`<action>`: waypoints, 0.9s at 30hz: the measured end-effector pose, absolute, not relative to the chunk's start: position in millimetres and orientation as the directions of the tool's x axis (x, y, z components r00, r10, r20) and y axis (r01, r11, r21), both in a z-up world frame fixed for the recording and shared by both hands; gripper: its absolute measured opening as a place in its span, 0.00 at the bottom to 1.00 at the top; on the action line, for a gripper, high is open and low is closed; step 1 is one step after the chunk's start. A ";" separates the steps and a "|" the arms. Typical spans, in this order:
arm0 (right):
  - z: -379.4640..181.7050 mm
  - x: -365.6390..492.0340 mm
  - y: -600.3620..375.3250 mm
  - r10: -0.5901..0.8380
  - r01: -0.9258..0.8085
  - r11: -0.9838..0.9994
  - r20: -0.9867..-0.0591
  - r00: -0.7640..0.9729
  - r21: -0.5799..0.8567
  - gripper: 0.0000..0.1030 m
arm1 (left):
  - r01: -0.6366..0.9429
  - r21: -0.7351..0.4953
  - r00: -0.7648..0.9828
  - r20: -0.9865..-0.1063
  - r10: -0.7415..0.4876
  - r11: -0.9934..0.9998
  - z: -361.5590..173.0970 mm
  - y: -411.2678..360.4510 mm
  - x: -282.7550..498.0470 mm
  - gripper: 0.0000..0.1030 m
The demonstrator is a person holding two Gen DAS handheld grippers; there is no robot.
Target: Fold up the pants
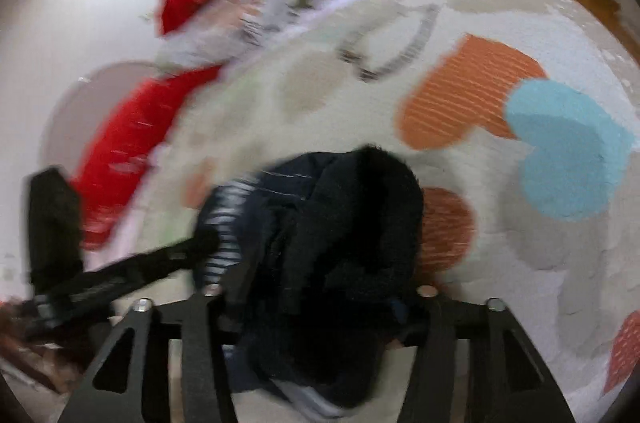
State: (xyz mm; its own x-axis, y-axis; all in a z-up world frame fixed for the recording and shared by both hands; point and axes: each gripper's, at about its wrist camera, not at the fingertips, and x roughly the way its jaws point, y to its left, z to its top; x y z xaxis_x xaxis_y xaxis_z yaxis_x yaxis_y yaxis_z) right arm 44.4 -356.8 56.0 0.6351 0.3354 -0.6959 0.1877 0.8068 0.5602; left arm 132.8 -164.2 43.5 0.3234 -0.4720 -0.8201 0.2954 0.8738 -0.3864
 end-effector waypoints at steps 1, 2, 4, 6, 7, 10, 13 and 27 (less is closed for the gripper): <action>54.7 36.5 -363.4 0.356 0.186 0.781 -0.669 0.652 0.597 0.60 | 0.290 -0.366 0.348 -0.820 -0.454 0.884 48.1 -156.7 123.1 0.47; 57.5 23.6 -370.2 0.364 0.183 0.755 -0.635 0.682 0.629 0.61 | 0.273 -0.326 0.389 -0.823 -0.414 0.905 53.6 -149.0 109.0 0.57; 63.9 2.8 -377.8 0.329 0.190 0.754 -0.613 0.719 0.628 0.67 | 0.259 -0.270 0.456 -0.812 -0.364 0.927 63.0 -136.6 77.7 0.68; 64.6 -24.8 -380.9 0.303 0.200 0.756 -0.605 0.737 0.623 0.67 | 0.262 -0.235 0.499 -0.798 -0.340 0.936 66.4 -130.2 50.6 0.69; 62.5 -34.6 -380.6 0.297 0.210 0.755 -0.609 0.736 0.622 0.67 | 0.255 -0.212 0.513 -0.797 -0.318 0.944 65.0 -128.3 37.3 0.70; 57.7 -66.6 -374.3 0.264 0.237 0.762 -0.625 0.735 0.602 0.67 | 0.239 -0.173 0.536 -0.797 -0.279 0.955 59.9 -126.7 8.4 0.70; 59.4 -92.8 -367.2 0.227 0.255 0.769 -0.625 0.747 0.585 0.67 | 0.233 -0.110 0.570 -0.789 -0.227 0.966 57.4 -132.8 -14.1 0.70; 66.1 -134.5 -346.9 0.219 0.275 0.749 -0.617 0.756 0.603 0.67 | 0.259 -0.122 0.564 -0.786 -0.253 0.958 76.7 -129.5 -65.9 0.70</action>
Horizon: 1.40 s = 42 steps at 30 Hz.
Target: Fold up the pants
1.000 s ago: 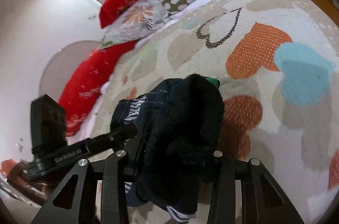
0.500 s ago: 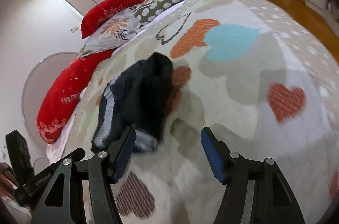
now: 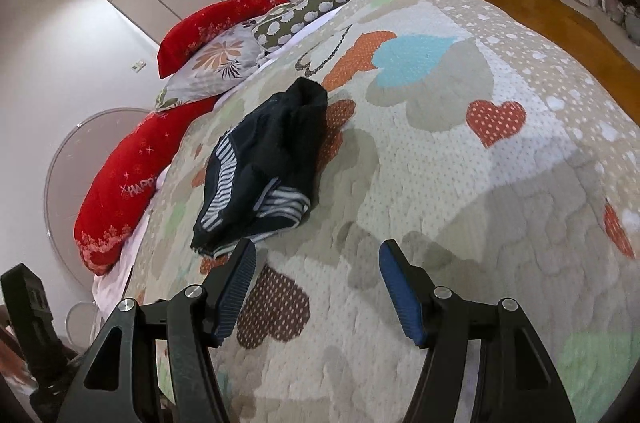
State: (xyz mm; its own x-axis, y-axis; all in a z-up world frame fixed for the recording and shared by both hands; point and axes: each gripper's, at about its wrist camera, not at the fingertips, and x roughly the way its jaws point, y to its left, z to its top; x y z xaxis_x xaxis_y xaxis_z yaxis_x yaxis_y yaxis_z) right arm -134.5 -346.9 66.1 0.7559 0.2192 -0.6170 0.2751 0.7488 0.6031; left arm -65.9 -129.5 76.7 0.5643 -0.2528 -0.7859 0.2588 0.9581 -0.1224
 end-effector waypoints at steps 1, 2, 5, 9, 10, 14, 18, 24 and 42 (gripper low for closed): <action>67.4 -137.6 -344.5 0.219 0.274 0.751 -0.618 0.755 0.601 0.67 | 0.256 -0.127 0.567 -0.783 -0.255 0.958 79.1 -127.1 -68.6 0.70; 69.1 -139.7 -342.4 0.218 0.273 0.753 -0.619 0.755 0.598 0.67 | 0.252 -0.130 0.569 -0.782 -0.256 0.959 81.2 -125.4 -70.9 0.70; 76.4 -147.6 -334.6 0.210 0.266 0.764 -0.618 0.758 0.587 0.67 | 0.223 -0.155 0.576 -0.775 -0.259 0.962 87.7 -113.0 -75.1 0.70; 87.3 -156.1 -327.1 0.207 0.252 0.774 -0.609 0.765 0.580 0.67 | 0.168 -0.182 0.587 -0.771 -0.247 0.969 94.6 -95.3 -76.5 0.70; 90.2 -158.5 -326.1 0.206 0.246 0.779 -0.606 0.769 0.577 0.67 | 0.156 -0.191 0.588 -0.770 -0.246 0.969 96.3 -91.7 -76.1 0.70; 102.6 -162.0 -324.9 0.194 0.235 0.794 -0.600 0.776 0.560 0.67 | 0.125 -0.222 0.598 -0.761 -0.252 0.967 101.9 -81.6 -75.0 0.70; 108.9 -159.1 -322.2 0.189 0.234 0.804 -0.608 0.771 0.547 0.67 | 0.112 -0.239 0.604 -0.755 -0.257 0.964 102.6 -71.8 -73.4 0.70; 110.9 -155.2 -309.2 0.181 0.241 0.824 -0.640 0.747 0.513 0.67 | 0.088 -0.263 0.594 -0.760 -0.262 0.961 98.8 -57.9 -69.6 0.70; 106.2 -62.0 -342.2 0.153 0.308 0.822 -0.708 0.690 0.479 0.67 | 0.037 -0.244 0.557 -0.800 -0.222 0.969 66.3 -48.3 -38.8 0.71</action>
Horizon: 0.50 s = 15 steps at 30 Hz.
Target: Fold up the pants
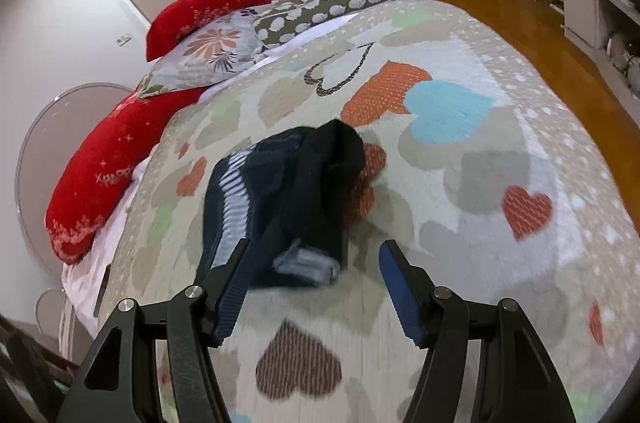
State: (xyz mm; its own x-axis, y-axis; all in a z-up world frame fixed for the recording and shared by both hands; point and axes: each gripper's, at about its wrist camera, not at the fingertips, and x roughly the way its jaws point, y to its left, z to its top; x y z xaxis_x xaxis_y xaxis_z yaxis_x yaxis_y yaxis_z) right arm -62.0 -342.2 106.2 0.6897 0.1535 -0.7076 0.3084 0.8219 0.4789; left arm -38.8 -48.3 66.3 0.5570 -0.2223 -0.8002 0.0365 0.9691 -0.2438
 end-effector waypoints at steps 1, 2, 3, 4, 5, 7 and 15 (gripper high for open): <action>100.4 -51.8 -346.2 0.163 0.313 0.815 -0.712 0.683 0.487 0.67 | 0.037 -0.240 0.553 -0.804 -0.220 0.970 63.4 -48.5 -36.5 0.71; 96.2 -44.4 -348.5 0.166 0.319 0.811 -0.716 0.678 0.491 0.67 | 0.038 -0.238 0.549 -0.806 -0.219 0.971 60.6 -48.5 -34.4 0.71; 91.8 -36.6 -350.7 0.167 0.325 0.808 -0.720 0.673 0.491 0.67 | 0.036 -0.236 0.547 -0.808 -0.217 0.971 58.0 -48.4 -31.8 0.71; 86.7 -26.8 -352.7 0.165 0.330 0.808 -0.725 0.668 0.488 0.67 | 0.035 -0.234 0.546 -0.810 -0.215 0.972 56.3 -47.7 -29.9 0.71; 84.1 -20.3 -352.7 0.162 0.331 0.810 -0.727 0.667 0.484 0.67 | 0.032 -0.235 0.545 -0.811 -0.214 0.972 54.8 -46.8 -27.4 0.71; 79.8 -9.0 -351.9 0.157 0.325 0.821 -0.732 0.663 0.470 0.63 | 0.027 -0.248 0.541 -0.811 -0.223 0.968 51.9 -44.1 -23.1 0.71; 83.3 2.8 -345.1 0.161 0.307 0.835 -0.737 0.656 0.456 0.42 | 0.075 -0.271 0.534 -0.802 -0.269 0.960 48.7 -45.6 -19.0 0.71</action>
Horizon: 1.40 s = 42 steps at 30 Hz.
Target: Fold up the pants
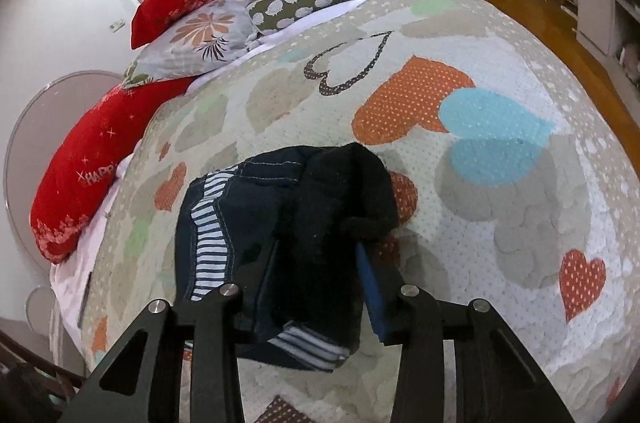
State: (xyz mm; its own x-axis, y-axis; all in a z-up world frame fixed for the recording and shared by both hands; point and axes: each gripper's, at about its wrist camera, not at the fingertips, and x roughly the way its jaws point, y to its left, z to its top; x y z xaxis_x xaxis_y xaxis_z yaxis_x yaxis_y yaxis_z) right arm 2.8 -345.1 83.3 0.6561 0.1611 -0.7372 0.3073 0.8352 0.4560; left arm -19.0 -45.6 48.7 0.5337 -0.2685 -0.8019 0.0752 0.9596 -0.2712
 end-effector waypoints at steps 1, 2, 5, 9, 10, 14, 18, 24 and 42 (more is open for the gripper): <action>83.5 -0.2 -346.2 0.168 0.315 0.825 -0.737 0.655 0.468 0.42 | 0.085 -0.276 0.529 -0.802 -0.278 0.957 49.2 -47.1 -17.1 0.71; 84.1 -2.6 -346.4 0.166 0.319 0.824 -0.738 0.655 0.468 0.42 | 0.096 -0.282 0.522 -0.802 -0.290 0.955 49.6 -49.0 -14.6 0.71; 87.0 -13.5 -345.5 0.150 0.323 0.833 -0.745 0.650 0.449 0.43 | 0.128 -0.275 0.505 -0.809 -0.301 0.953 52.4 -58.9 -9.6 0.71; 92.0 -44.5 -340.2 0.109 0.323 0.855 -0.750 0.652 0.405 0.54 | 0.181 -0.152 0.607 -0.760 -0.231 0.972 68.0 -79.6 -29.0 0.73; 93.0 -54.6 -337.2 0.088 0.323 0.865 -0.750 0.656 0.384 0.56 | 0.186 -0.120 0.636 -0.741 -0.213 0.975 72.5 -83.3 -34.0 0.79; 91.9 -88.8 -322.7 0.039 0.308 0.895 -0.744 0.667 0.323 0.58 | 0.171 -0.010 0.779 -0.611 -0.142 0.985 101.6 -95.1 -60.0 0.87; 95.0 -110.7 -315.4 0.036 0.288 0.903 -0.723 0.690 0.320 0.59 | 0.144 0.050 0.873 -0.478 -0.103 0.988 134.0 -102.1 -85.2 0.98; 106.4 -126.6 -306.6 0.004 0.267 0.922 -0.697 0.718 0.281 0.64 | 0.166 0.060 0.870 -0.478 -0.118 0.984 155.1 -113.2 -94.6 1.00; 113.2 -157.8 -294.5 -0.070 0.280 0.940 -0.694 0.717 0.195 0.67 | 0.256 0.024 0.800 -0.567 -0.197 0.966 149.6 -129.8 -110.6 1.00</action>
